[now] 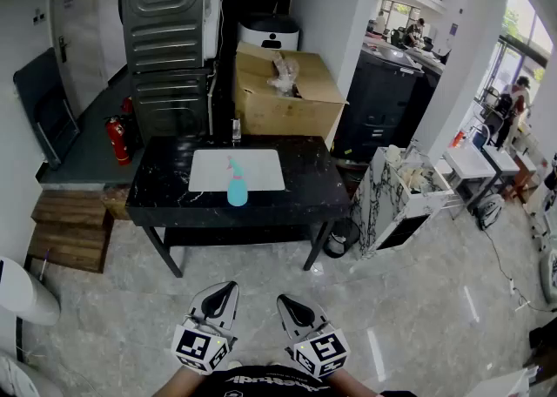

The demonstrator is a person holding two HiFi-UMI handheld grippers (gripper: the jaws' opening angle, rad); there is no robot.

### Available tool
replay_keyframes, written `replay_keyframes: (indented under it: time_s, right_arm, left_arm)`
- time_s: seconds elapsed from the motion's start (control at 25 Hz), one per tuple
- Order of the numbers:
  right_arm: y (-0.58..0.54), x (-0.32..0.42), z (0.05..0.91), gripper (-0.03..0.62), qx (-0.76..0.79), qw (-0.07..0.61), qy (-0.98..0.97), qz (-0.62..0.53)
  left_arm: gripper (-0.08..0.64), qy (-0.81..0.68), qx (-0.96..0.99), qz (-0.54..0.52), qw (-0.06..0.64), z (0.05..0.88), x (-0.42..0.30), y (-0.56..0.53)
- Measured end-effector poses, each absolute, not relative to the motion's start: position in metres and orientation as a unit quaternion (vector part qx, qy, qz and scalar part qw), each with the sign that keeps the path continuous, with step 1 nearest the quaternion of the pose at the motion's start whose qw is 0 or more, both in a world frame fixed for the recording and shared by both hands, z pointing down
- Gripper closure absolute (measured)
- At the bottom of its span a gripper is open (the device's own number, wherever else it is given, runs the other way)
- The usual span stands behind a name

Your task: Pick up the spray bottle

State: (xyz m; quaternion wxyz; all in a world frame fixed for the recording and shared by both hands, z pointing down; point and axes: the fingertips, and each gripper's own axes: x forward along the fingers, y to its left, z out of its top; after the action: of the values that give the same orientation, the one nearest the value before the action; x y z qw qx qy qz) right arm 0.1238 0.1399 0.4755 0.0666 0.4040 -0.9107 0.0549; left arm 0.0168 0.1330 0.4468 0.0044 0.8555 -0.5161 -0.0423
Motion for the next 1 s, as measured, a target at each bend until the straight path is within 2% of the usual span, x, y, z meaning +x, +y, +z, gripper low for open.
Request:
replay_keyframes:
  time_s: [0.28, 0.52, 1.0]
  right_arm:
    - [0.142, 0.125, 0.481, 0.555, 0.404, 0.076, -0.910, 0.056]
    - [0.144, 0.121, 0.476, 0.555, 0.403, 0.054, -0.911, 0.067]
    - [0.146, 0.089, 0.479, 0.555, 0.400, 0.048, -0.912, 0.073]
  left_arm:
    - [0.545, -0.516, 0.856, -0.042, 0.003, 0.449, 0.018, 0.137]
    - [0.545, -0.521, 0.852, -0.043, 0.002, 0.449, 0.011, 0.141]
    - [0.545, -0.524, 0.850, -0.045, 0.007, 0.453, -0.026, 0.142]
